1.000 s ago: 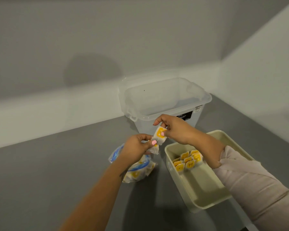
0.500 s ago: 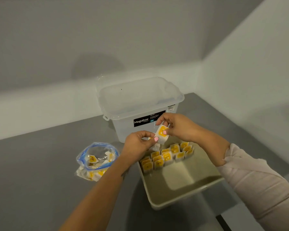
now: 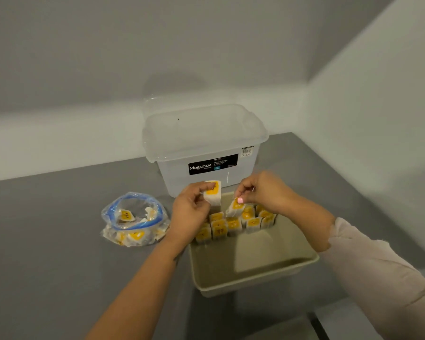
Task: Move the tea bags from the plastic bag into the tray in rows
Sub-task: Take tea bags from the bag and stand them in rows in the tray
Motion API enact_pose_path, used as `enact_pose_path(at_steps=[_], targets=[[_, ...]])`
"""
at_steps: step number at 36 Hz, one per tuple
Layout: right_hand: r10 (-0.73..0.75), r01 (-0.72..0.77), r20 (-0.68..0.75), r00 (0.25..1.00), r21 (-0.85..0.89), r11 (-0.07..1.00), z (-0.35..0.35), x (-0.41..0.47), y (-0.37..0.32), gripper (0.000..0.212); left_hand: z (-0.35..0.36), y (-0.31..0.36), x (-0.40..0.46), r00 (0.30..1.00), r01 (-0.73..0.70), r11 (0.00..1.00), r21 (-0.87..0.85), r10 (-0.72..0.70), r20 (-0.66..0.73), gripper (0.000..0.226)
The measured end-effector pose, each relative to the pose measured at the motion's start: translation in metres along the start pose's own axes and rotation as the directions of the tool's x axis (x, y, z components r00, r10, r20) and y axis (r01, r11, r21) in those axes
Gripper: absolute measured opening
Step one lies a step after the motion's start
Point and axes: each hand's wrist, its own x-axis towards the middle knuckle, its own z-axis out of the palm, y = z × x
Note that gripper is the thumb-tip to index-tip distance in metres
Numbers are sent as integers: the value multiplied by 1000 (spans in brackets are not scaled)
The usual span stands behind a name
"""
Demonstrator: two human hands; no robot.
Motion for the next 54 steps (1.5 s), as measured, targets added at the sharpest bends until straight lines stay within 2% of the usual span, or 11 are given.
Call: enact_pose_path(at_steps=[5, 11, 16, 22, 28, 34, 47, 54], targets=[[-8, 15, 78, 997, -89, 996, 21, 1, -9, 10, -3, -8, -6, 998, -5, 996, -94, -1, -59, 48], [-12, 46, 156, 988, -216, 975, 52, 1, -20, 19, -4, -16, -5, 994, 62, 979, -192, -77, -72, 62], [-17, 77, 173, 985, -341, 937, 75, 3, -22, 21, -7, -21, -3, 987, 122, 970, -212, -140, -74, 55], [67, 39, 240, 968, -413, 910, 93, 14, -26, 28, -7, -22, -1, 984, 142, 967, -212, -162, -81, 53], [62, 40, 197, 978, -475, 879, 108, 14, -23, 28, -8, -22, 0, 983, 142, 970, -196, -160, -84, 54], [-66, 118, 120, 991, -508, 853, 113, 7, -19, 17, -8, -22, 0, 985, 136, 974, -182, -152, -80, 52], [-86, 110, 72, 994, -466, 878, 114, 7, -18, 19, -9, -23, 0, 988, 128, 982, -137, -137, -65, 46], [-115, 128, 56, 992, -459, 879, 109, 4, -17, 19, -10, -17, -1, 987, 135, 969, -205, -149, -53, 41]])
